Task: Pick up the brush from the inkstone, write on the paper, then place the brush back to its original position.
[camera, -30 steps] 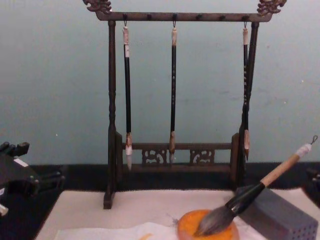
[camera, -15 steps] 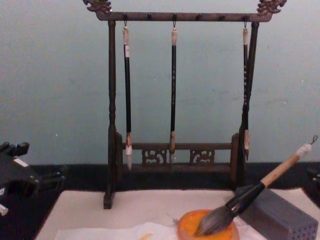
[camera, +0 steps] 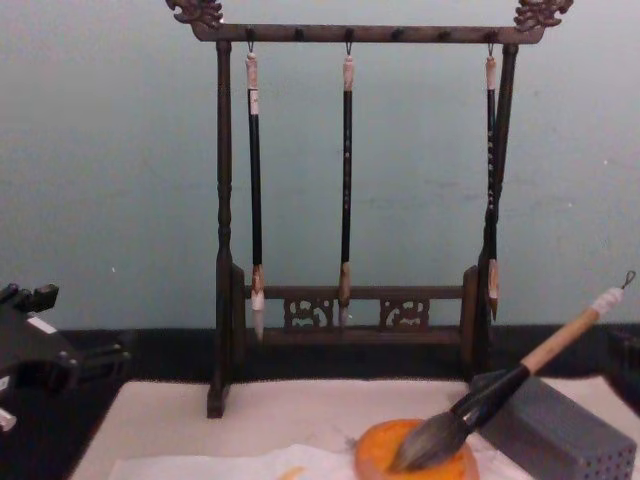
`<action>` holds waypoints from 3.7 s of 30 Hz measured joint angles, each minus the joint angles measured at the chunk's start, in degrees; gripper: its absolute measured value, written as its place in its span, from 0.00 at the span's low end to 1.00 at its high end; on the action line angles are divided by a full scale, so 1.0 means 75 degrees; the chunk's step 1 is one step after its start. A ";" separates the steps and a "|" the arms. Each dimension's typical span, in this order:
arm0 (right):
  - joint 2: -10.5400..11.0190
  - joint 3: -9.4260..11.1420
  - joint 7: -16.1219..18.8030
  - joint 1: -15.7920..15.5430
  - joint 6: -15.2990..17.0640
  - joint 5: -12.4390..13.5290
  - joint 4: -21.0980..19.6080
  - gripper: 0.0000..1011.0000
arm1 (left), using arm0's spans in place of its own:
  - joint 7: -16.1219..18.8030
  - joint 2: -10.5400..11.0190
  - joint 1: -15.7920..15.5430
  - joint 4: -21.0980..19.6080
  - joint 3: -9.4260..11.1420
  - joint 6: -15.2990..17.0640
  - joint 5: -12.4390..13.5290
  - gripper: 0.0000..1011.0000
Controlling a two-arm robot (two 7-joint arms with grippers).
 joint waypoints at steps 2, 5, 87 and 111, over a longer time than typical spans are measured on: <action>-0.0102 0.0139 0.0100 -0.0001 0.0213 0.0286 0.0007 0.99 | 0.0000 0.0000 0.0000 0.0000 0.0000 0.0000 0.0000 0.99; -0.0317 0.0381 0.0243 0.0019 0.0603 0.0788 0.0057 0.99 | 0.0000 0.0000 0.0000 0.0000 0.0000 0.0000 0.0000 0.99; -0.2046 0.0993 -0.0113 0.1379 0.2025 0.4698 0.2021 0.79 | 0.0000 0.0000 0.0000 0.0001 0.0000 0.0000 0.0000 0.99; -0.2055 0.1004 -0.0109 0.1380 0.2036 0.4692 0.2019 0.19 | 0.0000 0.0000 0.0000 0.0000 0.0000 0.0000 0.0000 0.99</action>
